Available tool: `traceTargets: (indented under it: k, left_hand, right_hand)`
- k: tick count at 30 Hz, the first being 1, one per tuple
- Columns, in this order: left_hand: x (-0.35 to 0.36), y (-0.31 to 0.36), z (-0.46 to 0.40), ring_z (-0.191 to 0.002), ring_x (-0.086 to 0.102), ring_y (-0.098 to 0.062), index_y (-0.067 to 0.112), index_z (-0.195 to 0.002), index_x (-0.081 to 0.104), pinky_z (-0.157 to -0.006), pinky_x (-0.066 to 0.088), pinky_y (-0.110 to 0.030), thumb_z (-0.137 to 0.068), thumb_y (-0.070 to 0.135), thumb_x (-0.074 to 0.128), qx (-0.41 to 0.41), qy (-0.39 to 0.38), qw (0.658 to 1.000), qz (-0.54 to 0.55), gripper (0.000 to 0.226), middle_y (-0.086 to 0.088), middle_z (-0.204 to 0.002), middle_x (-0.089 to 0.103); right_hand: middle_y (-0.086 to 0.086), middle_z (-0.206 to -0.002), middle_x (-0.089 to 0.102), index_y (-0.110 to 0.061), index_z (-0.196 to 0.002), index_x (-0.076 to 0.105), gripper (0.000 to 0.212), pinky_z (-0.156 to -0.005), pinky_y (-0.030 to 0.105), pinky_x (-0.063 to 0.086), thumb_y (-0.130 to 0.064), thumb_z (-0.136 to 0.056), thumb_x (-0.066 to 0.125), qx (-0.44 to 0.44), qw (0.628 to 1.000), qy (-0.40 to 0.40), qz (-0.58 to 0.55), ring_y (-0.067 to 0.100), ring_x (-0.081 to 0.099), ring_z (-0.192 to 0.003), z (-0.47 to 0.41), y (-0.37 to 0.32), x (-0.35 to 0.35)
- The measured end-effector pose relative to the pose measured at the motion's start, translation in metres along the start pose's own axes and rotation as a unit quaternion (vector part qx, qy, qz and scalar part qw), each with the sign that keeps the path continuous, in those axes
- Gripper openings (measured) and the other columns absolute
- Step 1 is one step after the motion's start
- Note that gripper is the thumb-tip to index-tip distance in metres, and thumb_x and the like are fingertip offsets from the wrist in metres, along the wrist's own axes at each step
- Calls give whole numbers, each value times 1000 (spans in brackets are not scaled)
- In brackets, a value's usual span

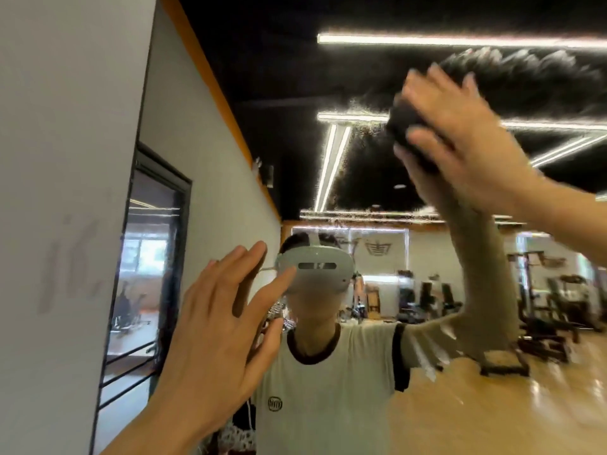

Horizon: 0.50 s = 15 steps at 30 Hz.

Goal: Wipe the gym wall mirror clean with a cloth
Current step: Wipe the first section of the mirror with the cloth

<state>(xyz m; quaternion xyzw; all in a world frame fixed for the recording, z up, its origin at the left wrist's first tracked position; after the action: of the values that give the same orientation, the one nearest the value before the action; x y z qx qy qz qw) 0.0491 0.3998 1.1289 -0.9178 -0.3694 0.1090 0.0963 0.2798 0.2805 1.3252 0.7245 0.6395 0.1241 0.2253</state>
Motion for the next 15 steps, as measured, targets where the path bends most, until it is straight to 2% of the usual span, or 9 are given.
traceTargets:
  k: [2,4,8,11,12,15]
  left_hand:
    - [1,-1,0,-148,21,-22,29,-151,38,-122,8,-34,-96,38,42,-1,-1,1000,-4,56,-9,-159,31]
    - [1,-1,0,-148,19,-21,29,-152,37,-122,6,-33,-101,41,36,-2,-4,1000,-4,52,-8,-160,30]
    - [1,0,1,-149,19,-24,30,-152,37,-120,9,-37,-106,48,21,-8,-18,1000,1,52,-8,-161,29]
    - [1,-1,2,-150,16,-22,30,-153,35,-121,7,-36,-106,48,23,1,-23,1000,-9,53,-9,-162,27]
    - [1,-1,2,-150,17,-22,30,-153,36,-121,8,-36,-106,48,23,3,-25,1000,-6,52,-9,-162,28]
    - [-1,-2,1,-150,17,-21,30,-152,37,-121,9,-35,-104,46,29,7,-17,1000,2,51,-8,-161,30]
  right_hand:
    - [12,-162,31,-7,-155,33,53,-122,31,-4,-30,-107,35,65,997,41,-17,27,16,-154,-28,9,-3]
    - [11,-163,30,-7,-155,33,53,-123,32,-3,-30,-107,32,52,998,36,-18,26,15,-154,-14,-17,7]
    - [7,-166,16,-14,-157,23,61,-126,38,-4,-33,-103,43,-143,987,-57,51,23,4,-155,97,-105,39]
    - [9,-160,32,-12,-152,36,53,-127,37,6,-26,-101,42,-233,969,-75,23,22,20,-152,119,-118,35]
    - [11,-159,34,-8,-150,40,52,-126,36,5,-22,-100,43,-221,973,-67,30,23,22,-150,101,-110,30]
    - [22,-154,39,4,-145,44,48,-122,35,2,-16,-101,42,-87,995,1,58,33,27,-146,17,-60,15]
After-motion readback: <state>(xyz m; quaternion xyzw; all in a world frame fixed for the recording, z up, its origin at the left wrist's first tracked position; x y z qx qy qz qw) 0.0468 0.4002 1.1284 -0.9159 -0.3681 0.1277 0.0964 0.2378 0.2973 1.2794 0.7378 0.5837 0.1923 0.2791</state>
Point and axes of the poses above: each hand's wrist, its own z-axis away from the middle knuckle, its own x-axis out of the palm, y = z × x, the point moved 5 cm from there along -z, towards the middle knuckle
